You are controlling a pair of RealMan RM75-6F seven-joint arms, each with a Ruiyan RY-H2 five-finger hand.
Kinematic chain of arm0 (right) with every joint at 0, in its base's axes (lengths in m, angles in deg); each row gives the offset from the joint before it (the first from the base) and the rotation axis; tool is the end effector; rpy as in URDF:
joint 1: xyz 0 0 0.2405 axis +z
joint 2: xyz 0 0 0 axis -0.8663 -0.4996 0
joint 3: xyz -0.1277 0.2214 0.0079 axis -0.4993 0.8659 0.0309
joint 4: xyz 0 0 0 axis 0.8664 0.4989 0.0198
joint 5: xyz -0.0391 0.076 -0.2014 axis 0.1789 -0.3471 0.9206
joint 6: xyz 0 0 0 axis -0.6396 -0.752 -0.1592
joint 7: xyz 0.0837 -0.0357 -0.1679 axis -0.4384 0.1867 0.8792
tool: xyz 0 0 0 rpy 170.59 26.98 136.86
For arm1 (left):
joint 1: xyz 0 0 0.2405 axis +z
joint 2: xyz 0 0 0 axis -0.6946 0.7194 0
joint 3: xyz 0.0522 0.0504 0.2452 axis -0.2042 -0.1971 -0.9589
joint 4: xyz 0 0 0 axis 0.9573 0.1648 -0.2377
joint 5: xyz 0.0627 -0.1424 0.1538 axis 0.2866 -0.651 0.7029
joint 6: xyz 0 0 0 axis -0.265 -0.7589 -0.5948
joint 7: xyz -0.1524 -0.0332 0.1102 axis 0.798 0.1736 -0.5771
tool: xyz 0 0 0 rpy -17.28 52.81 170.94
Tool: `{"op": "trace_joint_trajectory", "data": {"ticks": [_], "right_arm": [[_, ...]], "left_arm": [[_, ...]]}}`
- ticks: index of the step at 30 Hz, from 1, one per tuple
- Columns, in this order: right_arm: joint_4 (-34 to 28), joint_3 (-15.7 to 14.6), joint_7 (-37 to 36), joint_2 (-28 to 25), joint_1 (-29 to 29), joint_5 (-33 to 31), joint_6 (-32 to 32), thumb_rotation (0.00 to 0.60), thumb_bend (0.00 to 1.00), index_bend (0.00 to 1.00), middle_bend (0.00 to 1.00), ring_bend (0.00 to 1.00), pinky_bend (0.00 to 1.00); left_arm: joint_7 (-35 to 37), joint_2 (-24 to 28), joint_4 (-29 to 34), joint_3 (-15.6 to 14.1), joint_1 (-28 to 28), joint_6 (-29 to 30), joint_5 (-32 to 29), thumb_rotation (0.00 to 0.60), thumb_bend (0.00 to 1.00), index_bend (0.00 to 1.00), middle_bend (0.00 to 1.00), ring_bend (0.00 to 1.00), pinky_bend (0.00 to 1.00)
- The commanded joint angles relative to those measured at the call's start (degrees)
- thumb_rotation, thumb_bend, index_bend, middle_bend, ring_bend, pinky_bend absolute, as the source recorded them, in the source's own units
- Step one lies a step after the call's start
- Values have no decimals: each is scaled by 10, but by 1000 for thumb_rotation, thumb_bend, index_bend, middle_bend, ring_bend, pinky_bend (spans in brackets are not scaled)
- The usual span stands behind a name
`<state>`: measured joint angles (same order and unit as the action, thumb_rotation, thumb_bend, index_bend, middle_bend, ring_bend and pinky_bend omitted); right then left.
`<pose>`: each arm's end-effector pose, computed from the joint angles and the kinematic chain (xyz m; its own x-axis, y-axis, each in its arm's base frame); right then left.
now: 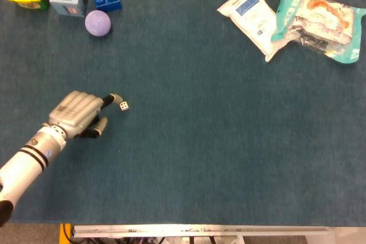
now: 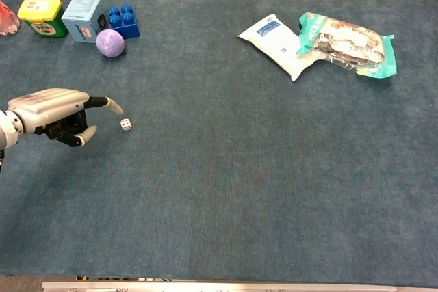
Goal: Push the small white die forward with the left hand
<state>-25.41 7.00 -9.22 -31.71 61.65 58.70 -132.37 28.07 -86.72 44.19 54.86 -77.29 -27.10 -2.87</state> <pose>-0.3416 -0.2203 0.2070 0.3550 0.0333 0.9343 -0.9273 0.1398 0.3473 -0.2338 0.2961 -0.0112 0.4383 0.5682 0.6964 0.8967 -0.3299 -0.2952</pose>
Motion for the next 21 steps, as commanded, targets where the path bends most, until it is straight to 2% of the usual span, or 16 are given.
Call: {"op": "trace_joint_trajectory", "data": {"ticks": [1,3,5,6,8,10,15,21], "right_arm": [[0,1,1,1,3,0,4,600,410,150,337,276,328],[0,2,2,1,6,0,8,600,410,150,336,276,328],[0,2,3,1,8,-1,12,600,410,150,337,276,328],[-1,3,4,1,9,-2,14,600,409,150,337,276,328],[-2,3,7,1,12,-3,18,600,409,150,336,276,328],[-3,3,9,1,13,-3,21,600,409,150,336,276,328],[-12,-3,10,-3,17,2,32,600,409,150,336,277,328],[-17,-11,6,-10,22,18,41,600,409,150,336,277,328]], "left_arm": [[-1,11,11,4,25,52,2,600,595,148,968,954,993],[4,17,16,6,43,85,3,600,594,112,877,848,935],[9,23,21,7,65,125,4,600,592,87,742,702,769],[7,25,21,7,75,142,3,600,590,79,697,661,718],[0,28,24,9,98,183,-2,600,534,48,541,514,579],[1,29,28,14,122,225,-8,600,456,40,457,422,486],[12,27,30,24,172,309,-12,600,408,40,347,318,302],[4,25,31,19,222,381,2,600,394,39,255,220,202]]}}
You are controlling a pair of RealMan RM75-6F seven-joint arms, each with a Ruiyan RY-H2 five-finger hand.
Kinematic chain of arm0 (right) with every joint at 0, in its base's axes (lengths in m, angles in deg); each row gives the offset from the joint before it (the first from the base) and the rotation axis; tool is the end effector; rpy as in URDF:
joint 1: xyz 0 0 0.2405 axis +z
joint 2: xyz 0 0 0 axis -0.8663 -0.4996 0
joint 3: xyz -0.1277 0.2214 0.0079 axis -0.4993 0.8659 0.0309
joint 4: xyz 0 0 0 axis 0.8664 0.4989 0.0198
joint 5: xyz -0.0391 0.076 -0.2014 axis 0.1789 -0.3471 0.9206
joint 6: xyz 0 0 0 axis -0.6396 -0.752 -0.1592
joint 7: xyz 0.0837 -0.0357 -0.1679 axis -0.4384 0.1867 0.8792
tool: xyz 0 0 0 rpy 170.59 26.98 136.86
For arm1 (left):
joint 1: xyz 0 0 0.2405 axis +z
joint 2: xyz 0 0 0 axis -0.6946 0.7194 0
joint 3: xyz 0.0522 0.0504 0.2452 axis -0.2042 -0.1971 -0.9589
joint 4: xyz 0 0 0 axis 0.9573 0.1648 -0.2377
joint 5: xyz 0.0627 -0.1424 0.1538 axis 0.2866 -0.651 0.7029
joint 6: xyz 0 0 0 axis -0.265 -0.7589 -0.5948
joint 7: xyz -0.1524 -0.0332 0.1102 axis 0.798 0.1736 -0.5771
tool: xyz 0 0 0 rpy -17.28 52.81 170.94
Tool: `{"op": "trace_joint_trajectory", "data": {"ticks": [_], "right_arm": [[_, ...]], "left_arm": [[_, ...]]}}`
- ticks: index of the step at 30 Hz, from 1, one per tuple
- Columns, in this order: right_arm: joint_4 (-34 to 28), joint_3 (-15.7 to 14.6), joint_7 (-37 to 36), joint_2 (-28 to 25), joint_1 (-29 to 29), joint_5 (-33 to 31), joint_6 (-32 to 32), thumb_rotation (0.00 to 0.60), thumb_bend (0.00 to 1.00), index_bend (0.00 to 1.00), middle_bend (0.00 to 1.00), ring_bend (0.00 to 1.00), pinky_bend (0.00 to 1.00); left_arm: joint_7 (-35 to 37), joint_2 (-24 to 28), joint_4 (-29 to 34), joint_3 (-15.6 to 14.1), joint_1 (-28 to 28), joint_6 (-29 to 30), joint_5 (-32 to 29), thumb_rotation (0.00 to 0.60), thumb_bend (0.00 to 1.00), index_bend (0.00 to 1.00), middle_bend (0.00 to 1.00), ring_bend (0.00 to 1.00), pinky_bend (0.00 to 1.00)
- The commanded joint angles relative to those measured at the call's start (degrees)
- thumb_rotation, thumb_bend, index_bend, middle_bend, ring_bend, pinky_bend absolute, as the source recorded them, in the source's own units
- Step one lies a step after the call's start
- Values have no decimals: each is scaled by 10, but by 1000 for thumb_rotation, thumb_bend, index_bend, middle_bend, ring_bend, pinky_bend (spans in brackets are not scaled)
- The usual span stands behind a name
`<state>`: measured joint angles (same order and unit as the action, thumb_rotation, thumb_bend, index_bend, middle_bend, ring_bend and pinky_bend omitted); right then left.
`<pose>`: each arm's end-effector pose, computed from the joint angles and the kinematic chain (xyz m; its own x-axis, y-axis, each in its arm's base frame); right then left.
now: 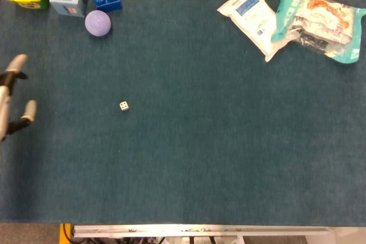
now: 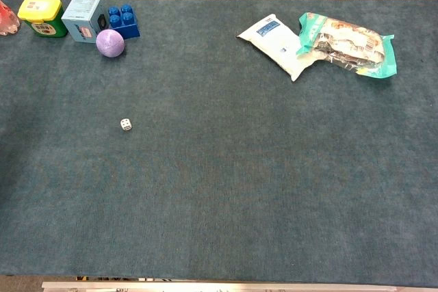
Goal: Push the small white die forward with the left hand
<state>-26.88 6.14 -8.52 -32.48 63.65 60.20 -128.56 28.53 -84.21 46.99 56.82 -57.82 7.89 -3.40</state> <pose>-0.3326 -0.2289 0.1918 0.3514 -0.0406 0.9353 -0.9309 0.0909 0.3537 -0.2916 0.2571 0.1065 0.2921 0.1111 0.9499 0.9527 0.0529 -0.2991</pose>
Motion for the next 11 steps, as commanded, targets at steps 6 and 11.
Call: {"op": "trace_joint_trajectory", "data": {"ticks": [6,11], "right_arm": [[-5,-4,-1,-4,5,7,5,600,410,150,336,277,328],[-6,-4,0,-3,5,8,3,600,409,150,336,277,328]], "left_arm": [[-2,10,13,-4,58,60,13,600,382,36,211,179,174],[13,1,9,8,73,83,25,600,382,36,211,179,174]]}}
